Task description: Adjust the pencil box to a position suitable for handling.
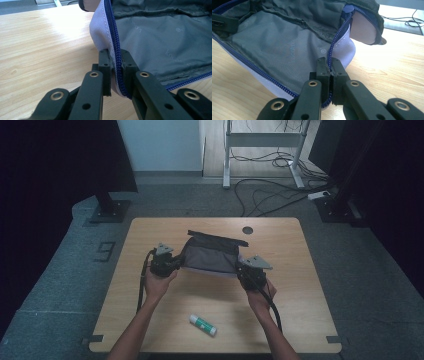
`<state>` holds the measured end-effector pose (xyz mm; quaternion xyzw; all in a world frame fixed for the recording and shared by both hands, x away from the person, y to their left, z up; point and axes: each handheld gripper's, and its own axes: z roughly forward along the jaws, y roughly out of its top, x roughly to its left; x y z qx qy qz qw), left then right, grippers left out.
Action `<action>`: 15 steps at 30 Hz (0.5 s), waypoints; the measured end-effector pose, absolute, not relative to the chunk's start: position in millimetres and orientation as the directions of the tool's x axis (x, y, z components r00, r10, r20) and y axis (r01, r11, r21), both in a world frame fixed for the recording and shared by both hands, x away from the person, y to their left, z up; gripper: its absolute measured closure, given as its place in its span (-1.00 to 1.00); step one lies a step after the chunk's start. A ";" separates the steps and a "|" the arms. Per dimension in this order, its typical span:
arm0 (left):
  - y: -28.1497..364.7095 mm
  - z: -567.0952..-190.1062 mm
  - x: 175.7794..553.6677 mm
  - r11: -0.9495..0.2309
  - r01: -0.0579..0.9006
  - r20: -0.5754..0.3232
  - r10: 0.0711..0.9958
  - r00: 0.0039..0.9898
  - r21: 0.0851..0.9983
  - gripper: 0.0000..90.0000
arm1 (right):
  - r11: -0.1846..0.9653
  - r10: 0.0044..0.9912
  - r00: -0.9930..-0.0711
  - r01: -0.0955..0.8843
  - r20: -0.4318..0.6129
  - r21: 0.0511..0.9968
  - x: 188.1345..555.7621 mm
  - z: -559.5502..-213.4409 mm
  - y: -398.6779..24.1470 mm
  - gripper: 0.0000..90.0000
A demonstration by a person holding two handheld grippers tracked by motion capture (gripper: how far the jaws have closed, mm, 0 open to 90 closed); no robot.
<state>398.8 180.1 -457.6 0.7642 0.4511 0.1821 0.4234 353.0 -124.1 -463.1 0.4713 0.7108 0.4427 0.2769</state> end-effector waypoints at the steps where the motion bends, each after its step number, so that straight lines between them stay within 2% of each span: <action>1: 181.0 -457.2 397.1 -0.235 0.533 -0.103 0.843 0.529 0.813 0.82 | 0.164 0.914 -0.404 0.424 0.024 0.891 351.6 -462.9 -123.7 0.91; 15: 189.4 -461.4 375.6 -0.241 0.531 -0.104 0.837 0.537 0.812 0.82 | 0.170 0.902 -0.431 0.414 0.028 0.894 334.5 -465.9 -118.9 0.91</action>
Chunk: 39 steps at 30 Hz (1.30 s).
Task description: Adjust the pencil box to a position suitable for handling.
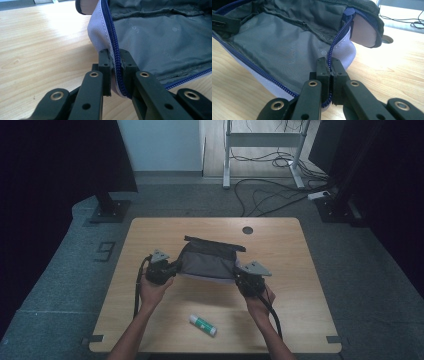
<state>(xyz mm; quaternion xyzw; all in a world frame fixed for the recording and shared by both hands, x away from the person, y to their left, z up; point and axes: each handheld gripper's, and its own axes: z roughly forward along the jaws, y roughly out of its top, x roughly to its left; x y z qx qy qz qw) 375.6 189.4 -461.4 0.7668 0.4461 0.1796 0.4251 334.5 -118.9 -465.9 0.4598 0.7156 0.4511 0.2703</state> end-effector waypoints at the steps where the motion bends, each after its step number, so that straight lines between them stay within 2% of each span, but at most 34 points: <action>1: 189.7 -462.0 374.2 -0.241 0.532 -0.104 0.837 0.537 0.812 0.82 | 0.172 0.900 -0.434 0.412 0.028 0.895 332.5 -467.5 -118.4 0.91; 15: 192.2 -484.0 363.3 -0.255 0.566 -0.123 0.829 0.545 0.784 0.83 | 0.172 0.896 -0.442 0.441 0.047 0.881 326.2 -482.4 -117.7 0.91; 39: 187.0 -524.6 370.8 -0.304 0.650 -0.140 0.831 0.538 0.696 0.82 | 0.200 0.896 -0.435 0.565 0.084 0.800 334.7 -527.3 -117.5 0.89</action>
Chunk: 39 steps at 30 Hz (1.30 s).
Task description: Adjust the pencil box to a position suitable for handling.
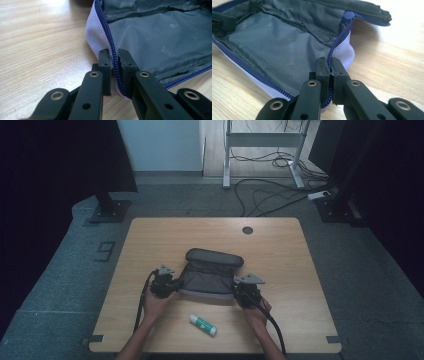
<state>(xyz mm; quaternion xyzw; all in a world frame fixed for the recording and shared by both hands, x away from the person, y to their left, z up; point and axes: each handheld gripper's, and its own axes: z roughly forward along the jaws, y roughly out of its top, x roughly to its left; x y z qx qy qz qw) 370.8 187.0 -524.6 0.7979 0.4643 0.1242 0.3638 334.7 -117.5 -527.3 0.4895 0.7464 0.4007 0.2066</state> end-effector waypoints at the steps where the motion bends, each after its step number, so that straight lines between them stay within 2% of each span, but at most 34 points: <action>1: 186.8 -525.7 370.6 -0.305 0.652 -0.140 0.832 0.538 0.694 0.82 | 0.202 0.896 -0.435 0.571 0.084 0.796 335.0 -528.7 -117.3 0.88; 10: 187.7 -531.9 369.9 -0.300 0.663 -0.151 0.832 0.533 0.685 0.77 | 0.225 0.898 -0.435 0.586 0.068 0.778 336.3 -537.1 -115.7 0.80; 13: 188.0 -532.3 370.1 -0.295 0.660 -0.151 0.834 0.531 0.691 0.54 | 0.238 0.901 -0.432 0.575 0.044 0.783 335.4 -537.5 -115.3 0.53; 14: 188.1 -531.6 369.9 -0.287 0.658 -0.152 0.837 0.526 0.697 0.54 | 0.238 0.901 -0.432 0.575 0.044 0.783 335.4 -537.5 -115.3 0.53; 15: 188.0 -530.0 369.5 -0.270 0.656 -0.154 0.844 0.513 0.704 0.24 | 0.233 0.901 -0.431 0.567 0.043 0.790 335.5 -537.2 -116.2 0.32; 16: 188.0 -530.0 369.5 -0.270 0.656 -0.154 0.844 0.513 0.704 0.12 | 0.233 0.901 -0.431 0.567 0.043 0.790 335.5 -537.2 -116.2 0.32; 17: 188.1 -528.6 368.9 -0.263 0.652 -0.154 0.847 0.509 0.711 0.04 | 0.227 0.899 -0.436 0.550 0.044 0.804 335.1 -535.9 -117.6 0.18; 18: 188.1 -528.6 368.9 -0.263 0.652 -0.154 0.847 0.509 0.711 -0.02 | 0.227 0.899 -0.436 0.550 0.044 0.804 335.1 -535.9 -117.6 0.18; 19: 188.1 -527.8 368.2 -0.265 0.648 -0.146 0.849 0.508 0.714 -0.07 | 0.205 0.903 -0.426 0.542 0.057 0.815 334.5 -534.0 -119.9 0.06; 20: 188.1 -527.8 368.2 -0.265 0.648 -0.146 0.849 0.508 0.714 -0.12 | 0.205 0.903 -0.426 0.542 0.057 0.815 334.5 -534.0 -119.9 0.06; 23: 190.0 -525.1 367.4 -0.246 0.634 -0.150 0.851 0.503 0.733 -0.21 | 0.178 0.908 -0.414 0.520 0.064 0.835 333.0 -529.8 -123.8 -0.14; 29: 197.3 -515.6 364.1 -0.214 0.610 -0.168 0.845 0.507 0.763 -0.24 | 0.155 0.904 -0.419 0.497 0.080 0.854 330.7 -522.5 -130.4 -0.25; 39: 219.8 -495.2 353.0 -0.161 0.579 -0.186 0.850 0.492 0.799 -0.20 | 0.128 0.882 -0.457 0.462 0.112 0.878 320.9 -508.1 -145.3 -0.26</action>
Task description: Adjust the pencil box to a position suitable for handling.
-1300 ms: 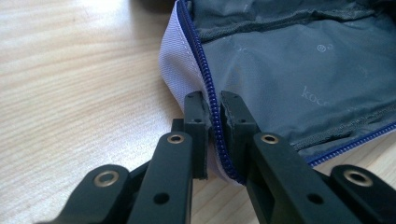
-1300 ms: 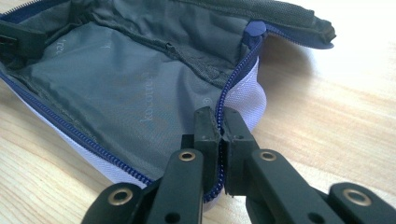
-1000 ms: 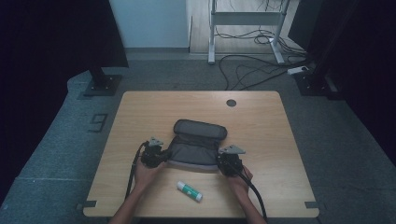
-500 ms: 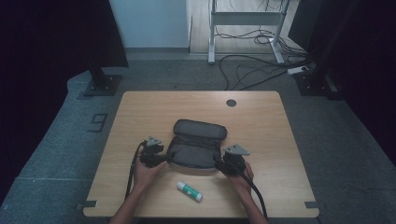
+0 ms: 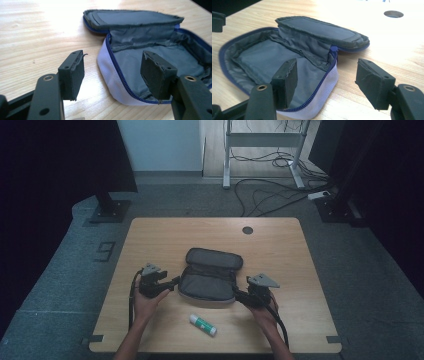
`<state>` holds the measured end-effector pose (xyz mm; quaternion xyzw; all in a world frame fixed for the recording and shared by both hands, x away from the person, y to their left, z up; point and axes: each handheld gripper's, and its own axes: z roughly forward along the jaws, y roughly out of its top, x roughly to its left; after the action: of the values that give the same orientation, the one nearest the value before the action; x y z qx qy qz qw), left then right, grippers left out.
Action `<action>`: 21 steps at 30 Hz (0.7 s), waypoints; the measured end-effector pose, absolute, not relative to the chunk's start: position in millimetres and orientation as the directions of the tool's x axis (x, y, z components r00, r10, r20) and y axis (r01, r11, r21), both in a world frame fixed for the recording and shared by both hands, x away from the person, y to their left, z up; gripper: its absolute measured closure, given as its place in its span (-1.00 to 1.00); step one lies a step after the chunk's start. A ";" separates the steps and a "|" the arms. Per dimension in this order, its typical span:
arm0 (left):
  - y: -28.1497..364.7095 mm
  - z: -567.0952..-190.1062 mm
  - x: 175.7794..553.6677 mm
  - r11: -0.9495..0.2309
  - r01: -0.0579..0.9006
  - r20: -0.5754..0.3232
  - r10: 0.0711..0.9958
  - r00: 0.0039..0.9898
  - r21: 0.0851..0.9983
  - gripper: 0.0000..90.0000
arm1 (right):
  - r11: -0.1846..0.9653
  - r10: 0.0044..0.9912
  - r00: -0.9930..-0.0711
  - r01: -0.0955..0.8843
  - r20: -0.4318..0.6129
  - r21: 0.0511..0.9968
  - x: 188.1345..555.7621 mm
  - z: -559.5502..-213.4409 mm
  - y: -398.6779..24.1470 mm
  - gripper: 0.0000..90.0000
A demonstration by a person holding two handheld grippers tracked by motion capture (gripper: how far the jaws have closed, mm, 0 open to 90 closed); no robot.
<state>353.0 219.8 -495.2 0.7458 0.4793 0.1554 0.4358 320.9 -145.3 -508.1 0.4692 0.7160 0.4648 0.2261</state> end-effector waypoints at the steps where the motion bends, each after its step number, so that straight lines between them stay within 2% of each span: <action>1: 219.8 -495.2 353.0 -0.161 0.579 -0.186 0.850 0.492 0.799 -0.20 | 0.128 0.882 -0.457 0.462 0.112 0.878 320.9 -508.1 -145.3 -0.26; 11: 229.1 -499.4 333.7 -0.198 0.573 -0.169 0.836 0.522 0.795 -0.22 | 0.163 0.847 -0.523 0.434 0.100 0.886 298.1 -501.9 -150.7 -0.20; 17: 227.4 -508.6 322.0 -0.215 0.578 -0.168 0.828 0.535 0.787 -0.23 | 0.146 0.830 -0.542 0.438 0.131 0.887 283.0 -502.1 -152.2 -0.18; 21: 230.4 -514.7 315.8 -0.215 0.588 -0.181 0.822 0.540 0.780 -0.24 | 0.204 0.806 -0.583 0.432 0.100 0.879 270.6 -504.1 -144.1 -0.18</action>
<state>315.8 230.4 -514.7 0.7673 0.4593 0.1372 0.4259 270.6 -144.1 -504.1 0.4124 0.7506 0.4777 0.1960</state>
